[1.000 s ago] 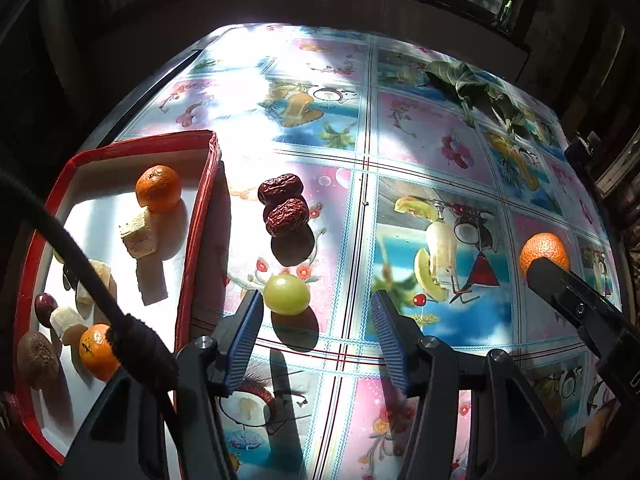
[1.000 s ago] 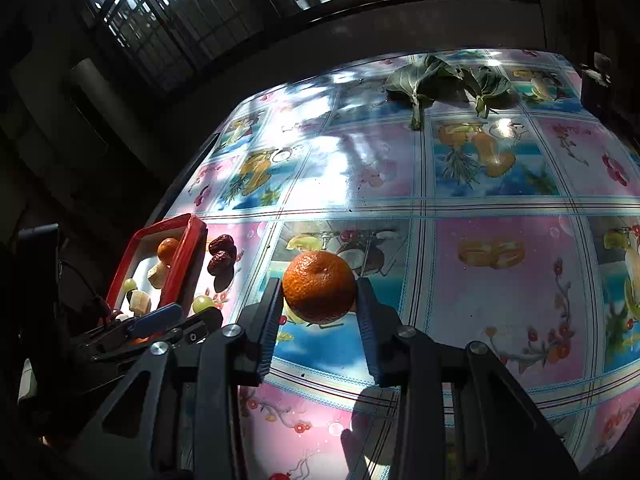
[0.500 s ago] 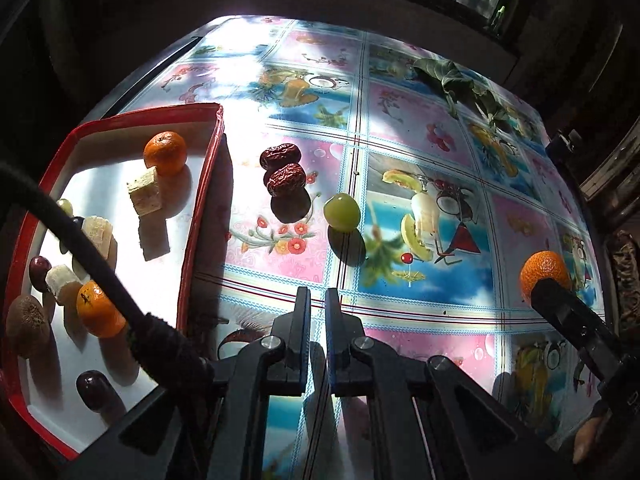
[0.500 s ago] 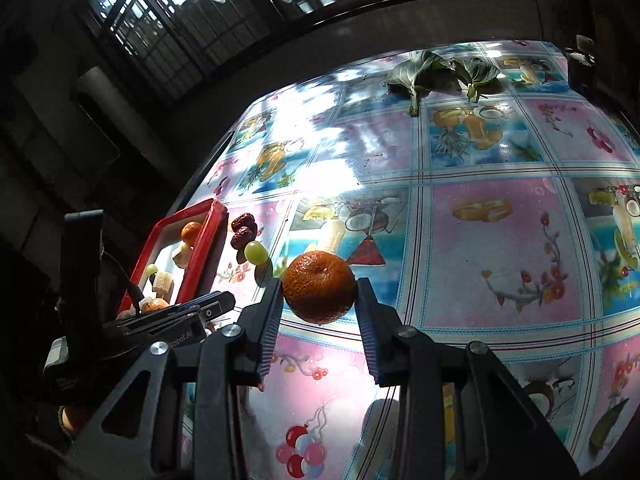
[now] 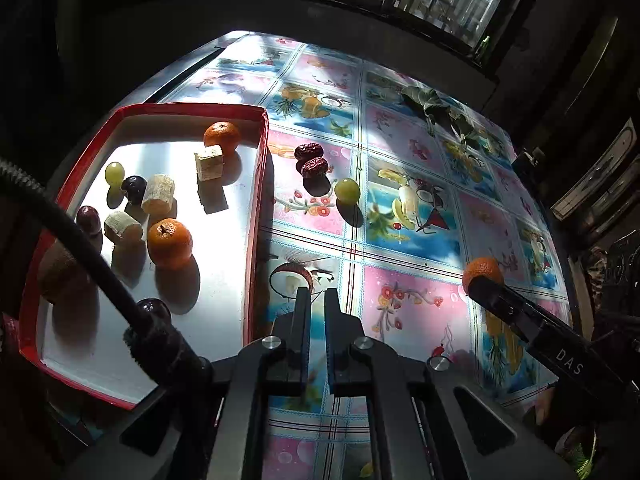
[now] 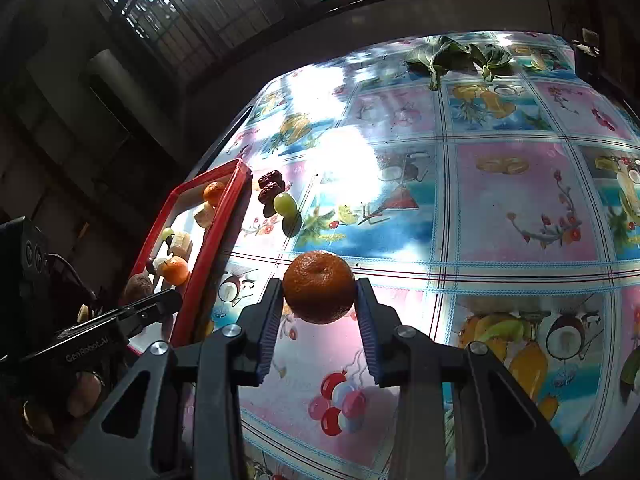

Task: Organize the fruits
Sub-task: 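Close the left gripper on the green grape while the right gripper holds the tangerine, then carry the tangerine and grape over the tray with both grippers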

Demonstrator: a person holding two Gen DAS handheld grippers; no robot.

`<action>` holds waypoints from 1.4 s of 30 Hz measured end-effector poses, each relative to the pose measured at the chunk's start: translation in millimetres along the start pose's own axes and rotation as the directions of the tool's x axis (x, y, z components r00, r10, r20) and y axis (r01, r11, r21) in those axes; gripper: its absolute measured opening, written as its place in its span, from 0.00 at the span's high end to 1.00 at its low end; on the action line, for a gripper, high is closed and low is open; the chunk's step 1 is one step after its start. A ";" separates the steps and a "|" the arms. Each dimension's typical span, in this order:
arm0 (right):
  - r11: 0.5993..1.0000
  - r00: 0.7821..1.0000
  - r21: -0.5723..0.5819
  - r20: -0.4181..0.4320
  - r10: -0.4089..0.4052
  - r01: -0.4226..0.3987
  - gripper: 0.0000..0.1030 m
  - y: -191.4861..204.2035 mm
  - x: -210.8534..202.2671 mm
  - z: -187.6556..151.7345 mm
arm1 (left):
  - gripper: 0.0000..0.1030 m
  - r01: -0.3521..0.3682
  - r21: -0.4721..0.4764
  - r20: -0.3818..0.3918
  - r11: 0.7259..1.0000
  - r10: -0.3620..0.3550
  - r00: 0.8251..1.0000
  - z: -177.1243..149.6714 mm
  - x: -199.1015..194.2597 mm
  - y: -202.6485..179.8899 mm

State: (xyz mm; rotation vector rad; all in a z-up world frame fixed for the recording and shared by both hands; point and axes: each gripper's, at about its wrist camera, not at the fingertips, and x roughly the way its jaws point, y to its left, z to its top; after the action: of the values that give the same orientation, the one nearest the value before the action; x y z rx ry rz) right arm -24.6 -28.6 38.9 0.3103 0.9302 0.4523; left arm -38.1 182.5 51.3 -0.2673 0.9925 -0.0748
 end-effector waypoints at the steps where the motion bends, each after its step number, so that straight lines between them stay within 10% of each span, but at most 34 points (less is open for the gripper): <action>1: 1.000 1.000 -0.002 0.003 -0.003 0.003 0.63 1.0 -1.3 -0.5 | 0.95 0.000 0.001 0.004 1.000 0.000 1.000 4.4 3.6 -2.7; 5: 1.000 1.000 0.001 0.015 -0.005 0.005 0.63 1.4 -8.9 -2.2 | 0.64 -0.048 -0.004 0.005 0.999 0.048 0.999 27.4 34.8 -17.6; 20: 0.998 1.000 0.057 0.007 -0.025 0.024 0.63 -32.1 -15.9 -6.6 | 0.81 -0.175 -0.010 -0.065 0.984 0.174 0.983 62.3 114.2 -49.1; 30: 0.999 1.000 0.046 0.010 -0.005 0.005 0.63 -22.9 -18.7 -10.6 | 0.81 -0.068 -0.026 -0.038 0.997 0.067 0.997 24.4 49.3 -29.6; 42: 0.999 0.999 -0.021 -0.034 0.036 -0.037 0.63 15.3 -4.3 -22.6 | 0.81 -0.208 0.013 0.001 0.978 0.208 0.978 -25.2 -4.2 -11.7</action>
State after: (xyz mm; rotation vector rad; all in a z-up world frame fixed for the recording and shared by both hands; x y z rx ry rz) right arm -49.0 -16.1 35.9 0.3010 0.9531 0.5019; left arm -60.7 167.3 44.7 -0.1503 1.0151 0.1098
